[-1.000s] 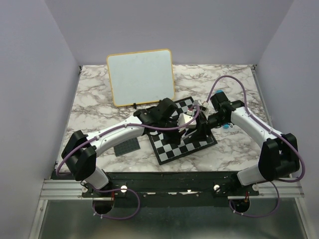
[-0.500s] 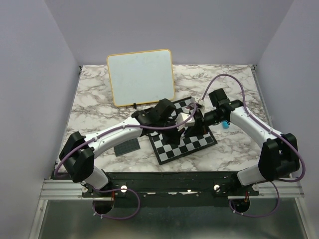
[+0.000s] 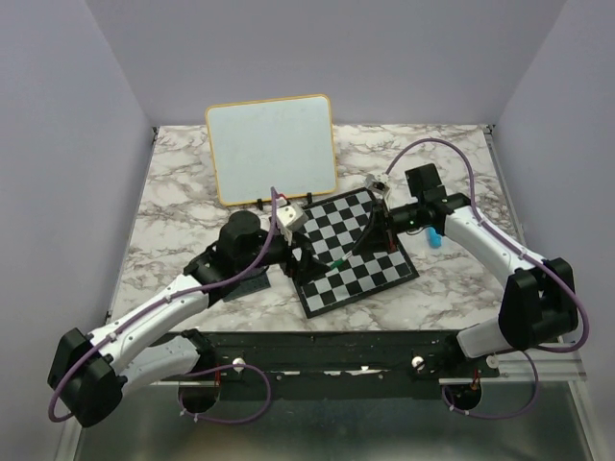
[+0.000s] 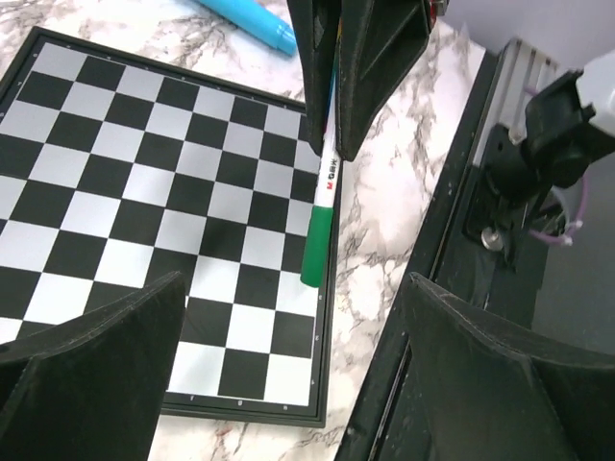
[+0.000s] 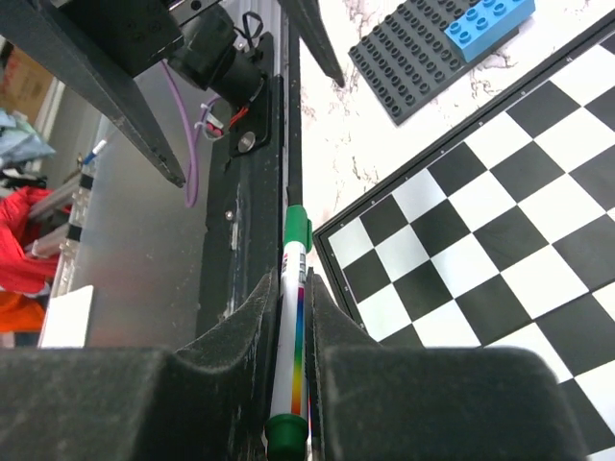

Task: Write a sentence on the whiteboard
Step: Open the pen cap from the whiteboard marker.

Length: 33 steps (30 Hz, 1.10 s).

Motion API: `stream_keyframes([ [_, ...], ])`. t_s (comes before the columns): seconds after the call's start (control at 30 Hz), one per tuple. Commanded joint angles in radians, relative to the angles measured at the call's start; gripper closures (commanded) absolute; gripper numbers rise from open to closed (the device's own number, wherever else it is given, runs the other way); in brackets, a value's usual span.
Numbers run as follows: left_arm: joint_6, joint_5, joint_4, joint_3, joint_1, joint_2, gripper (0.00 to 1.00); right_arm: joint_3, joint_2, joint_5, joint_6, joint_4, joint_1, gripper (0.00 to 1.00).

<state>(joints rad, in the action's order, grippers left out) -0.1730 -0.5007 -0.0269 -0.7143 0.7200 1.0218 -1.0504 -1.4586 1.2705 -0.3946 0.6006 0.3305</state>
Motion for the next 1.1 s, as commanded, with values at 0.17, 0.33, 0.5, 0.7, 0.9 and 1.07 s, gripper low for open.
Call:
stream_keyframes([
  [0.17,-0.227,0.024,0.305,0.099,-0.028,0.023,0.02,0.066,0.027,-0.037,0.456,-0.287,-0.064,0.99],
  [0.33,-0.215,-0.013,0.318,0.053,-0.025,0.118,0.11,0.09,0.021,-0.016,0.565,-0.351,-0.073,0.99],
  [0.5,-0.16,-0.032,0.294,-0.006,-0.024,0.179,0.16,0.09,0.017,-0.002,0.568,-0.358,-0.071,1.0],
  [0.7,-0.12,-0.087,0.262,-0.059,-0.016,0.241,0.25,0.09,0.012,0.009,0.565,-0.36,-0.071,0.99],
  [0.9,-0.065,-0.141,0.217,-0.088,0.012,0.271,0.33,0.09,0.012,0.01,0.559,-0.361,-0.071,0.99],
  [1.07,-0.028,-0.151,0.167,-0.112,0.019,0.293,0.48,0.089,0.007,0.015,0.556,-0.36,-0.071,0.99],
])
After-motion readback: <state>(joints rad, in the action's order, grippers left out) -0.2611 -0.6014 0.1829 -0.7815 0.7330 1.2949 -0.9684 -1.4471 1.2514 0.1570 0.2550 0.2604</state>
